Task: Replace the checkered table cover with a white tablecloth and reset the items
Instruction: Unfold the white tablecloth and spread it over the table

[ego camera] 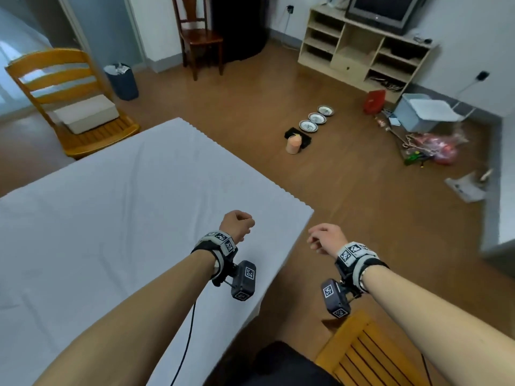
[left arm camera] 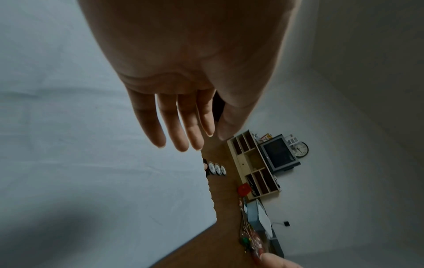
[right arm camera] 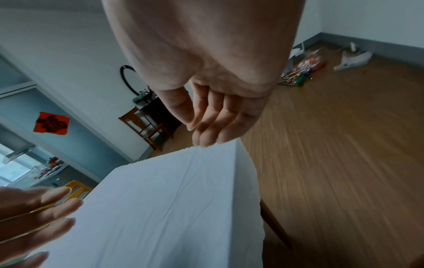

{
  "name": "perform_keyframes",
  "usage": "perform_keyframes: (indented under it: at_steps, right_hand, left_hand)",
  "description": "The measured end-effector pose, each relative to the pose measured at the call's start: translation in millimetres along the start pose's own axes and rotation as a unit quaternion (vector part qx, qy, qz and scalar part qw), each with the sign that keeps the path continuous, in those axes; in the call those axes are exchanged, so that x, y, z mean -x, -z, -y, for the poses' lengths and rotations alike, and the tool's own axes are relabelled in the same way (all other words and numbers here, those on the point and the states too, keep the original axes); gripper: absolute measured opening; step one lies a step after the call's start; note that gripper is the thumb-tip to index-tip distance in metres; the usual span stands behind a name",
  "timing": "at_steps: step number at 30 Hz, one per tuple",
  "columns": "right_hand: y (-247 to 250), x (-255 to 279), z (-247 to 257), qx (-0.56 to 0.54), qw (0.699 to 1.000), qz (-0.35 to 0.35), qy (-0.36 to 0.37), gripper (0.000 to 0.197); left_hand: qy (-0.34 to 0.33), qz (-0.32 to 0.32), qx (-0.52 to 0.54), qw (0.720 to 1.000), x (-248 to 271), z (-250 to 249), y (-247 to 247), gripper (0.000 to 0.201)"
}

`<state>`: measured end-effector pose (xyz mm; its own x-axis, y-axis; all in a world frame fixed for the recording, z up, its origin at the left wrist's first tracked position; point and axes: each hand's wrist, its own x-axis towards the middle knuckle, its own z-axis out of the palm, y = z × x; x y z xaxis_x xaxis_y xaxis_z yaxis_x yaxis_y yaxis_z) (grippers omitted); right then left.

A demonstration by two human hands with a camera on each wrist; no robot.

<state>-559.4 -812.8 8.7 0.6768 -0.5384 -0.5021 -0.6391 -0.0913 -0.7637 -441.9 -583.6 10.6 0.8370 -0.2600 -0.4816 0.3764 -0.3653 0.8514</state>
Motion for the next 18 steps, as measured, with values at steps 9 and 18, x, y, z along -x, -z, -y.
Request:
perform_keyframes:
  at_steps: [9,18]
  right_hand:
    - [47.0,-87.7,15.2,-0.01,0.999,-0.026,-0.02,0.02]
    - [75.1,-264.2,66.2,0.187,0.975,0.068,0.097,0.021]
  left_hand:
    - [-0.011,0.037,-0.021,0.999,-72.3,-37.4,-57.7,0.012]
    - [0.007,-0.036,-0.098,0.995,-188.5,-92.7,-113.2,0.007]
